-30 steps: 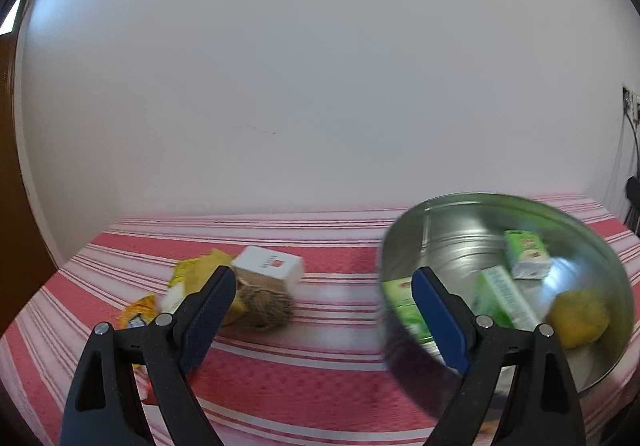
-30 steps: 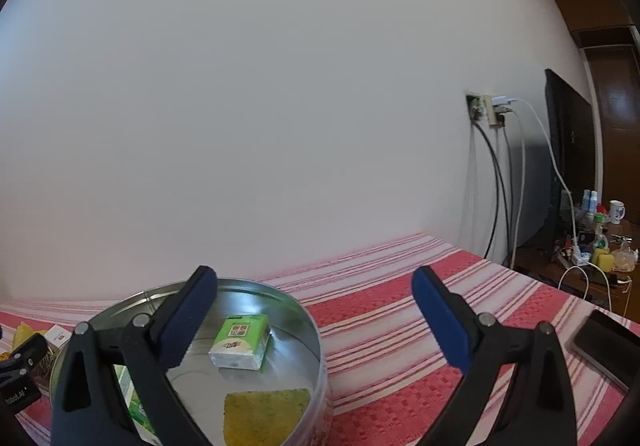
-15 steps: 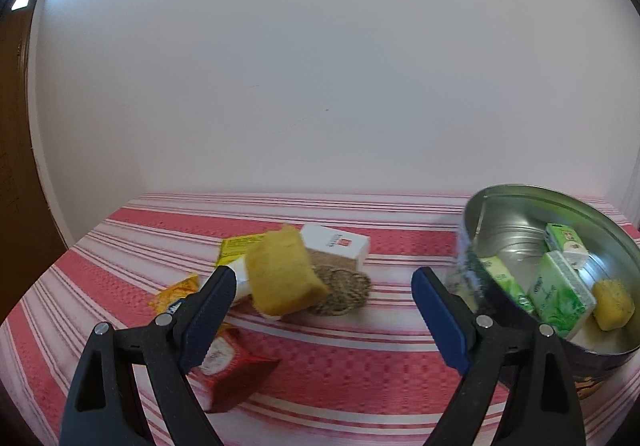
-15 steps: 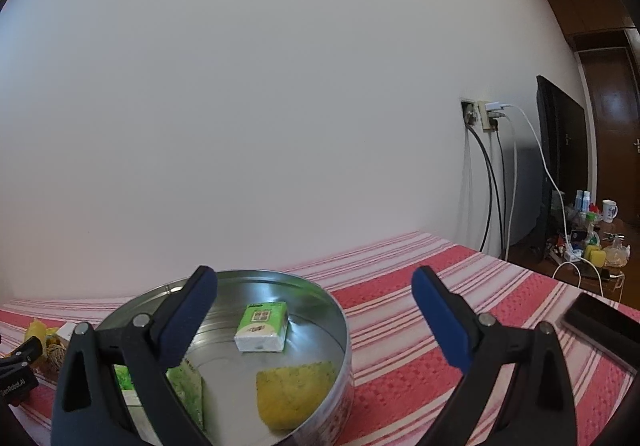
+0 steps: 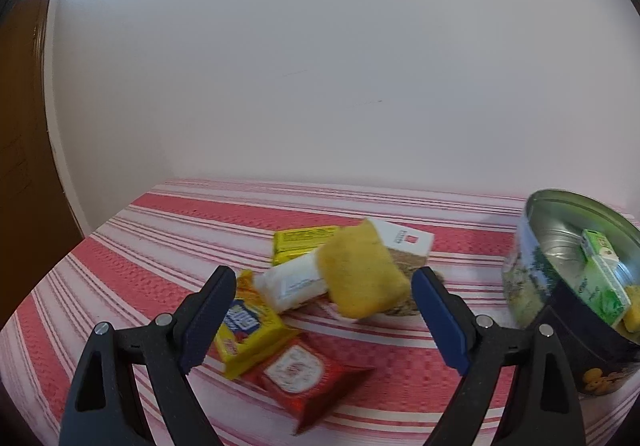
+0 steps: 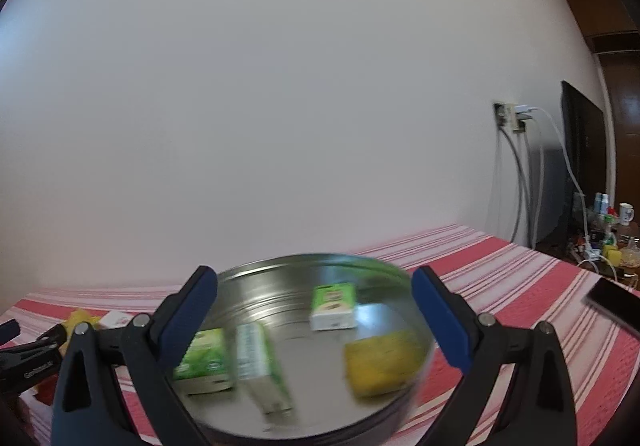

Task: Organize objects
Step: 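Move both open tools back toward the remaining items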

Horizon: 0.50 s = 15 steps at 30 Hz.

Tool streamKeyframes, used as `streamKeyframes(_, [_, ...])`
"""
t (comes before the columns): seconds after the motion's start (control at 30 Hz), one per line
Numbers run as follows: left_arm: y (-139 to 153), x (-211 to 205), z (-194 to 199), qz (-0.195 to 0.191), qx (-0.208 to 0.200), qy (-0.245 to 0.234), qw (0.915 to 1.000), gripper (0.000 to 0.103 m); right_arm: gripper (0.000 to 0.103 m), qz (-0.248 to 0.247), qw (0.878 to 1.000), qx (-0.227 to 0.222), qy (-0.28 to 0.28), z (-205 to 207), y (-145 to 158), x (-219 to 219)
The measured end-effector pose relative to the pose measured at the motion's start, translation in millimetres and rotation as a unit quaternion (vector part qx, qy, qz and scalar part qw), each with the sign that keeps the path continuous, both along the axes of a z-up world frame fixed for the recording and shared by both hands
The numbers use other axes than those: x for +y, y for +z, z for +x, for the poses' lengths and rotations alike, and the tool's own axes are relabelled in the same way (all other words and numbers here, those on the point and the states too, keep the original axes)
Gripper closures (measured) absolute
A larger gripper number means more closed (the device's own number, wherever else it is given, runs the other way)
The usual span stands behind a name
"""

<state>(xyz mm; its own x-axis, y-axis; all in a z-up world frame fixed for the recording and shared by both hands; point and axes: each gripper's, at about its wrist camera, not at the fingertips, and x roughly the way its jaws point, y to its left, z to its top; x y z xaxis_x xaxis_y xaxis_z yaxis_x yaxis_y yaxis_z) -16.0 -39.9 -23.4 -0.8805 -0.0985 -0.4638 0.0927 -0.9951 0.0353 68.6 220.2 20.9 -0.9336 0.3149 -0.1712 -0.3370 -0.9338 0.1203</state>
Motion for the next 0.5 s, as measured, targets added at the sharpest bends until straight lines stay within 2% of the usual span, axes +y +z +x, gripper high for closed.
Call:
streamKeyframes(0.17, [-2,-28,-9,0.012,-0.010,0.023,0.9996,0.012,0.003,-0.003,0.999,-0.007,0.033,-10,-1,-31])
streamKeyframes(0.37, [-7,-65,-17,0.047,-0.038,0.055,0.9967,0.012,0.003,-0.005,0.997,-0.017,0.069,-24,-2,-66])
streamKeyframes(0.5, [-13,-85,-24,0.057,-0.063,0.078,0.9933,0.012,0.003,-0.002,0.995,-0.028,0.094,-34,-3,-89])
